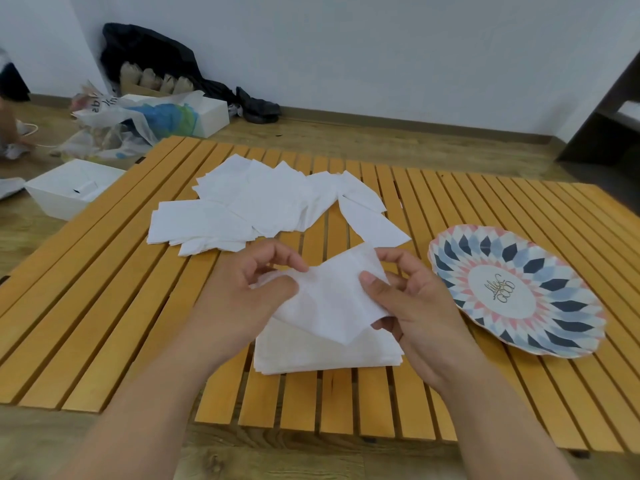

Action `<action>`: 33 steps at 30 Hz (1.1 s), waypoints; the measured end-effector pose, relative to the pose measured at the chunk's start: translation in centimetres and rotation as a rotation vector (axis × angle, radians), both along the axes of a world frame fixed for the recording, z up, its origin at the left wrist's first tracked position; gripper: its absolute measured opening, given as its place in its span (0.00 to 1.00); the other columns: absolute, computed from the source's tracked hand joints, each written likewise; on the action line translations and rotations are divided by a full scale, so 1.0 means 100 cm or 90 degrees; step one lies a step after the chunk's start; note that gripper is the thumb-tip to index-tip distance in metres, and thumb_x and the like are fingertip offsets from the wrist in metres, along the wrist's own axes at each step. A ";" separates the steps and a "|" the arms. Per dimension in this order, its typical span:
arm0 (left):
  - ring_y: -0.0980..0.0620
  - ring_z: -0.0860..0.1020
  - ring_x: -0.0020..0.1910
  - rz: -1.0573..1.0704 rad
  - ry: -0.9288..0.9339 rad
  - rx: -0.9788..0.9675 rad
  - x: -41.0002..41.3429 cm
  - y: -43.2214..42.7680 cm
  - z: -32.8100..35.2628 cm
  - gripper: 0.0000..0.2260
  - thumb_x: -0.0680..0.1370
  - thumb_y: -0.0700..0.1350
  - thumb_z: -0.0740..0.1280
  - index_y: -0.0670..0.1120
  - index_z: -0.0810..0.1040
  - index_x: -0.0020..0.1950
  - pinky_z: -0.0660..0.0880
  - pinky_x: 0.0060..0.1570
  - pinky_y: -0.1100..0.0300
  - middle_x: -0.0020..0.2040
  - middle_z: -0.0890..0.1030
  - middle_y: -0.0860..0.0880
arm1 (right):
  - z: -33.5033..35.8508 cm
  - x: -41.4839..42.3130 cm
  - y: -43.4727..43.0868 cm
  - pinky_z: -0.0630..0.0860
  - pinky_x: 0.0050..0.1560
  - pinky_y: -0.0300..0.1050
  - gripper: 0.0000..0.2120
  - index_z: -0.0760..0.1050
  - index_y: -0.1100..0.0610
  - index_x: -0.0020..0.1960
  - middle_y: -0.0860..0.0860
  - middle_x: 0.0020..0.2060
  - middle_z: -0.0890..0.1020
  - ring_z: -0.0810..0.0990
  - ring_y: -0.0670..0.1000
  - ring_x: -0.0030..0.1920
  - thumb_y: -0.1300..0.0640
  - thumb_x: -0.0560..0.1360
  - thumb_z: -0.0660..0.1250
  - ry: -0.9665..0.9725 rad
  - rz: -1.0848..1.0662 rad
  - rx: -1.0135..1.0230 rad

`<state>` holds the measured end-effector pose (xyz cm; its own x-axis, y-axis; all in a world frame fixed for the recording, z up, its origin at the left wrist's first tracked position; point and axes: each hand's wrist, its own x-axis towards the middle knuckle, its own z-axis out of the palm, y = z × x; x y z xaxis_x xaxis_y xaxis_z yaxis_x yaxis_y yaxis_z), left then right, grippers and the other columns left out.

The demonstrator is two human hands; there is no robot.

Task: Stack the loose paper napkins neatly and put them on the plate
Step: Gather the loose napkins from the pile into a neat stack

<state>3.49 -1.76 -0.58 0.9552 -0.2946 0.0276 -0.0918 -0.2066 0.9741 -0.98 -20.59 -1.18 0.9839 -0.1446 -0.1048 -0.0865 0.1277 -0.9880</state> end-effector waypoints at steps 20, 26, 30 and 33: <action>0.59 0.78 0.44 -0.100 -0.053 0.041 -0.002 -0.007 -0.009 0.12 0.71 0.56 0.68 0.49 0.83 0.43 0.72 0.44 0.65 0.45 0.82 0.51 | 0.000 0.001 0.001 0.79 0.28 0.39 0.10 0.74 0.54 0.55 0.55 0.41 0.81 0.85 0.53 0.34 0.65 0.79 0.60 0.026 -0.054 0.091; 0.59 0.81 0.44 -0.005 0.133 -0.056 -0.001 -0.004 -0.005 0.12 0.78 0.52 0.63 0.52 0.86 0.44 0.75 0.44 0.71 0.45 0.85 0.51 | 0.003 0.000 -0.007 0.79 0.32 0.40 0.17 0.79 0.63 0.49 0.59 0.41 0.85 0.85 0.56 0.42 0.69 0.75 0.51 0.041 -0.001 0.123; 0.53 0.80 0.57 0.022 0.237 -0.098 0.002 -0.002 -0.008 0.11 0.78 0.52 0.64 0.51 0.86 0.48 0.70 0.66 0.49 0.52 0.85 0.55 | 0.002 -0.001 -0.010 0.77 0.32 0.38 0.22 0.80 0.60 0.51 0.57 0.42 0.85 0.85 0.53 0.44 0.76 0.70 0.53 0.045 0.044 0.055; 0.52 0.81 0.55 0.038 0.296 -0.107 0.000 -0.004 -0.006 0.11 0.79 0.50 0.63 0.49 0.85 0.48 0.73 0.63 0.50 0.48 0.86 0.54 | 0.001 -0.001 -0.007 0.74 0.32 0.38 0.13 0.82 0.58 0.51 0.54 0.41 0.85 0.84 0.49 0.42 0.70 0.72 0.66 0.055 0.052 -0.045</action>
